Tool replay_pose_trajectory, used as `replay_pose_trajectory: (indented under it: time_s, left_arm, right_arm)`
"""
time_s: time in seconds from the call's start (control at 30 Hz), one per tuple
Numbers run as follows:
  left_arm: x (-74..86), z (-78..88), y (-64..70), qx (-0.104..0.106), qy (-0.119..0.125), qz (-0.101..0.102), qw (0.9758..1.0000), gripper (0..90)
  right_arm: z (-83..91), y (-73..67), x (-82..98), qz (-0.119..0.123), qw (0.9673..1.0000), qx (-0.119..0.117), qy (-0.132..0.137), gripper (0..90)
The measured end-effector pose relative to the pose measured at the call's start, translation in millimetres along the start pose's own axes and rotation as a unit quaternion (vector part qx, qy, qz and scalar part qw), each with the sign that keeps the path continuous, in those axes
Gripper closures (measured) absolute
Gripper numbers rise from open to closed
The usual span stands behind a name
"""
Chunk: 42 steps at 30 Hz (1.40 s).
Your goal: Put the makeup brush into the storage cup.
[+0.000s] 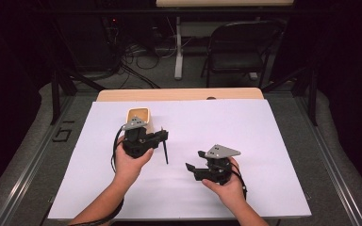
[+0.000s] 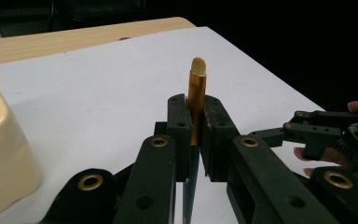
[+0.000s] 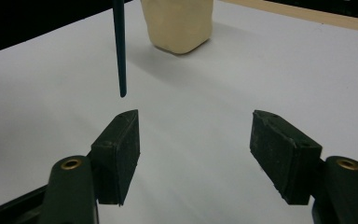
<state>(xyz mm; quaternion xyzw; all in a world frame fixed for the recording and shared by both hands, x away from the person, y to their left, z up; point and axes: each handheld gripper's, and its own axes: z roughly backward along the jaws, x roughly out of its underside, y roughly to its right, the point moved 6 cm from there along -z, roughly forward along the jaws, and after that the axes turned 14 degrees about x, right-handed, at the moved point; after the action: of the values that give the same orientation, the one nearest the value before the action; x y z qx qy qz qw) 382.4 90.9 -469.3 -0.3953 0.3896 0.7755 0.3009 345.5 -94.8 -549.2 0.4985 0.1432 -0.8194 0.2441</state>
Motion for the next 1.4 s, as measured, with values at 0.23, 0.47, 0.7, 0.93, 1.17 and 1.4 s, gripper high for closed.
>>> replay_pose_trajectory:
  time_s: [0.23,0.47,0.7,0.93,1.17,1.4]
  left_arm:
    - [-5.4,5.5,-3.4,-0.006,0.005,0.001,1.0000,83.5]
    - [-9.0,7.0,-5.0,-0.008,0.008,-0.001,0.9999,83.5]
    - [-10.3,6.6,-4.9,-0.010,0.006,-0.007,0.9999,83.5]
    - [-18.5,13.2,-9.3,-0.023,0.016,-0.009,0.9996,83.5]
    - [-31.6,23.8,-17.4,-0.042,0.024,-0.015,0.9987,83.5]
    - [-49.1,38.2,-25.8,-0.065,0.035,-0.022,0.9970,83.5]
  right_arm:
    - [0.4,0.8,-0.5,-0.003,1.0000,0.001,-0.002,33.2]
    - [0.2,1.3,-0.2,-0.006,1.0000,0.001,-0.003,33.2]
    - [0.4,2.9,0.5,-0.008,1.0000,0.003,-0.004,33.2]
    - [0.8,3.5,1.3,-0.010,0.9999,0.005,-0.003,33.3]
    - [0.5,4.0,2.5,-0.012,0.9999,0.004,-0.005,33.4]
    - [0.3,4.2,3.4,-0.012,0.9999,0.005,-0.007,33.5]
